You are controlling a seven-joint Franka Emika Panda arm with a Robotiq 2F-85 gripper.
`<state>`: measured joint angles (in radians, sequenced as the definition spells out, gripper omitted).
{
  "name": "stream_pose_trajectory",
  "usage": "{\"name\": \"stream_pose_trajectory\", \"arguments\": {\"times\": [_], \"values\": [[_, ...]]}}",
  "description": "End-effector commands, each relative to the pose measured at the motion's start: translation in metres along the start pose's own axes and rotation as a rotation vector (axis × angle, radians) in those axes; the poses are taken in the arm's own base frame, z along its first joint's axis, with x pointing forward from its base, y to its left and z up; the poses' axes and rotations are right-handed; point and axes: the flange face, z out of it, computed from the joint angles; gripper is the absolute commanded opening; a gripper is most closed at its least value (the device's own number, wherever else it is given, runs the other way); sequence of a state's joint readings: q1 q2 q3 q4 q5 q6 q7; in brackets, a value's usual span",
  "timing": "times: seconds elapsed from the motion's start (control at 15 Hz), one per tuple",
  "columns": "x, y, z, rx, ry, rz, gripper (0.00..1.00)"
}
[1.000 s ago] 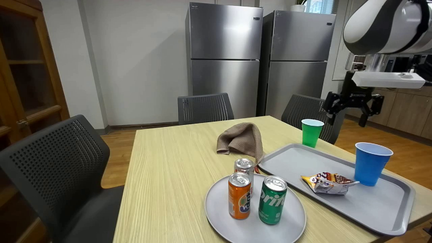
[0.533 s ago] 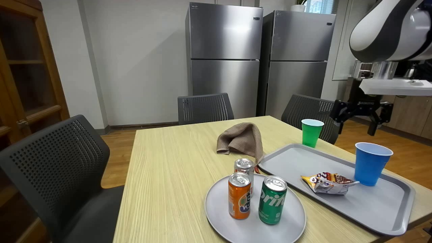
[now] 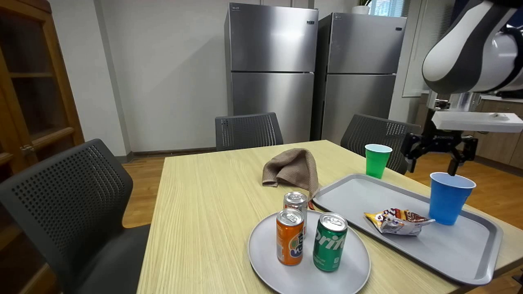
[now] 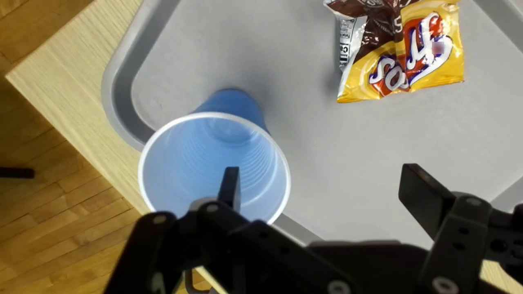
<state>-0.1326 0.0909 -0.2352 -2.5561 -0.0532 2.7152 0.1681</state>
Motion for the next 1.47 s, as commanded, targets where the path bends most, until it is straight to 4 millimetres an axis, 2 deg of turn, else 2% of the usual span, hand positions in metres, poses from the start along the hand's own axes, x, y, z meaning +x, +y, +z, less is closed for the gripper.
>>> {"name": "stream_pose_trajectory", "arguments": {"times": [0.0, 0.27, 0.33, 0.4, 1.0, 1.13, 1.4], "values": [[0.004, 0.001, 0.014, -0.019, 0.017, 0.052, 1.00], [0.009, 0.004, 0.030, -0.034, 0.011, 0.096, 1.00], [0.010, 0.006, 0.032, -0.037, 0.012, 0.104, 0.75], [0.011, 0.008, 0.034, -0.039, 0.011, 0.111, 0.74], [0.019, 0.021, 0.036, -0.056, 0.008, 0.125, 0.03], [0.020, 0.021, 0.033, -0.052, 0.011, 0.123, 0.00], [0.023, 0.022, 0.021, -0.040, 0.029, 0.118, 0.01]]}}
